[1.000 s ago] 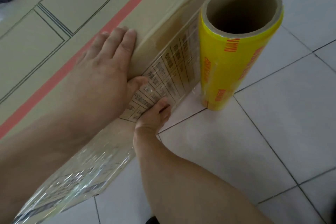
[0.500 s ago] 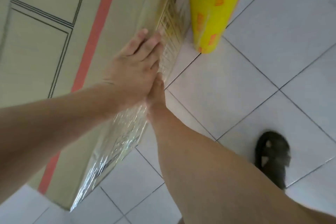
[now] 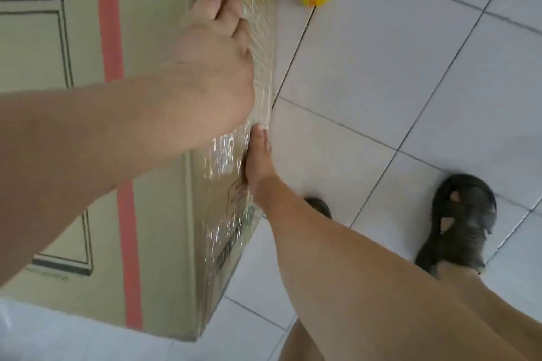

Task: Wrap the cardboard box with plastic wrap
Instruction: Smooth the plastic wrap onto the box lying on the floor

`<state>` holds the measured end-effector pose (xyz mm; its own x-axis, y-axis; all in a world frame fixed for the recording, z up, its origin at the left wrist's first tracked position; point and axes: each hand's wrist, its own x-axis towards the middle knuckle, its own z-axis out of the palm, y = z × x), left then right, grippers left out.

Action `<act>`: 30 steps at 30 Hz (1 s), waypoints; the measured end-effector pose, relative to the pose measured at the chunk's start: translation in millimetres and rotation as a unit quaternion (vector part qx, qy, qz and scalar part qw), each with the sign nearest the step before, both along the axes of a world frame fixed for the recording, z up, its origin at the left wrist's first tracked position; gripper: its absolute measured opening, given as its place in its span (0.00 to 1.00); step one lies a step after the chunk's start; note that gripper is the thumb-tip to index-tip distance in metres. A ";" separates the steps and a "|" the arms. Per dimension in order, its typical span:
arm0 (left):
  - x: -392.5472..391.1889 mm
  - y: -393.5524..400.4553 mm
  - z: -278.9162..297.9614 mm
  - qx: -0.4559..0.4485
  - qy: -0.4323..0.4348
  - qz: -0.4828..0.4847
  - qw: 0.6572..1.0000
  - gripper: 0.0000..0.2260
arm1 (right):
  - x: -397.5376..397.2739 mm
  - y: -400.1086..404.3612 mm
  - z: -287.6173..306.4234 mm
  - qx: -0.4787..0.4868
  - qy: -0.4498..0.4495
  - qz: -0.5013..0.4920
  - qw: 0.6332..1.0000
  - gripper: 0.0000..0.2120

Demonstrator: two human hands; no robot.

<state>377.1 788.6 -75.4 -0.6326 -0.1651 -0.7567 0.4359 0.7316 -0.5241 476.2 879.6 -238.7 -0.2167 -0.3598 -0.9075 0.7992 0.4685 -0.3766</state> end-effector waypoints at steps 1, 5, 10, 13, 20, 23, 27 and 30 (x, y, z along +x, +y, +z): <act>0.8 5.7 5.6 0.002 -0.018 -0.002 1.000 0.31 | 3.1 3.7 4.2 0.015 0.008 -0.007 1.000 0.36; 41.1 18.7 -2.3 0.010 -0.137 -0.059 0.989 0.30 | 34.4 18.1 5.5 -0.015 0.024 -0.008 1.000 0.34; 40.2 17.2 -3.4 -0.020 -0.149 -0.066 0.986 0.28 | 51.7 19.4 -12.6 -0.014 0.054 -0.010 0.998 0.39; 33.7 26.0 -1.8 -0.050 -0.159 -0.049 0.985 0.31 | 48.8 24.4 -6.9 -0.008 0.032 0.000 0.999 0.38; 84.9 64.0 2.9 0.002 -0.232 -0.046 0.972 0.29 | 87.5 40.3 32.5 -0.021 0.068 -0.030 0.997 0.30; 91.1 62.7 -5.6 0.001 -0.225 -0.049 0.973 0.29 | 94.8 42.5 22.5 -0.014 0.071 -0.068 0.995 0.30; 93.8 64.3 -12.2 -0.027 -0.230 -0.072 0.970 0.28 | 97.0 41.2 9.9 -0.007 0.071 -0.104 0.992 0.30; 92.1 70.1 -1.1 -0.011 -0.203 -0.066 0.977 0.30 | 117.9 55.4 17.4 0.012 0.044 -0.134 0.990 0.31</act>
